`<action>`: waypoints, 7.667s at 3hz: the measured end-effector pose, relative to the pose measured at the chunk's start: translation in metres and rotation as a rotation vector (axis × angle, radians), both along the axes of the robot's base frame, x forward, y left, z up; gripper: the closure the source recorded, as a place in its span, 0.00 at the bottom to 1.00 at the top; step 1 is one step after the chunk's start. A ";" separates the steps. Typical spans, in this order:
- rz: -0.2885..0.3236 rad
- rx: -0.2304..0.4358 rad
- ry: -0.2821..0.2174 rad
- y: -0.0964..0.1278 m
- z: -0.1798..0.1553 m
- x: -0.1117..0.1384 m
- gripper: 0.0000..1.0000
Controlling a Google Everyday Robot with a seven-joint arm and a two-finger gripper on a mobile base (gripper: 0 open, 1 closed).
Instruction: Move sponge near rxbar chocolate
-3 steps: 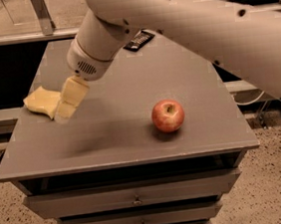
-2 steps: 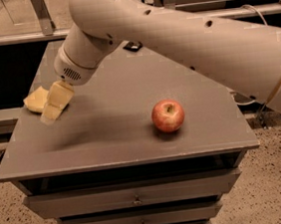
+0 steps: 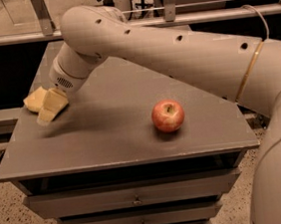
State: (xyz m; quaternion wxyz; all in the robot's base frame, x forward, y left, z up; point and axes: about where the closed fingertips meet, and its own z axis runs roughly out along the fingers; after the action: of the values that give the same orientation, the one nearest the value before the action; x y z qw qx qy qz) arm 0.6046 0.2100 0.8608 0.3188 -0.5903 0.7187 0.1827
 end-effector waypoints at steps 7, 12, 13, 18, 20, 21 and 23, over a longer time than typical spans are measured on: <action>-0.169 -0.012 -0.055 -0.074 0.028 0.033 1.00; -0.531 -0.252 -0.323 -0.276 0.085 0.182 1.00; -0.581 -0.263 -0.290 -0.314 0.078 0.208 1.00; -0.627 -0.270 -0.139 -0.360 0.016 0.247 0.21; -0.599 -0.269 -0.086 -0.355 0.004 0.245 0.00; -0.575 -0.247 -0.068 -0.350 0.009 0.239 0.00; -0.472 -0.028 -0.063 -0.354 0.068 0.193 0.00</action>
Offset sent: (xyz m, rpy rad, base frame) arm 0.0204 0.0087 -0.0296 -0.0038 0.0382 -0.0542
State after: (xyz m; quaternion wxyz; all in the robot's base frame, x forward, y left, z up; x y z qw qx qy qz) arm 0.7980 -0.1444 0.9290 0.3670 -0.4155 0.8290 0.0746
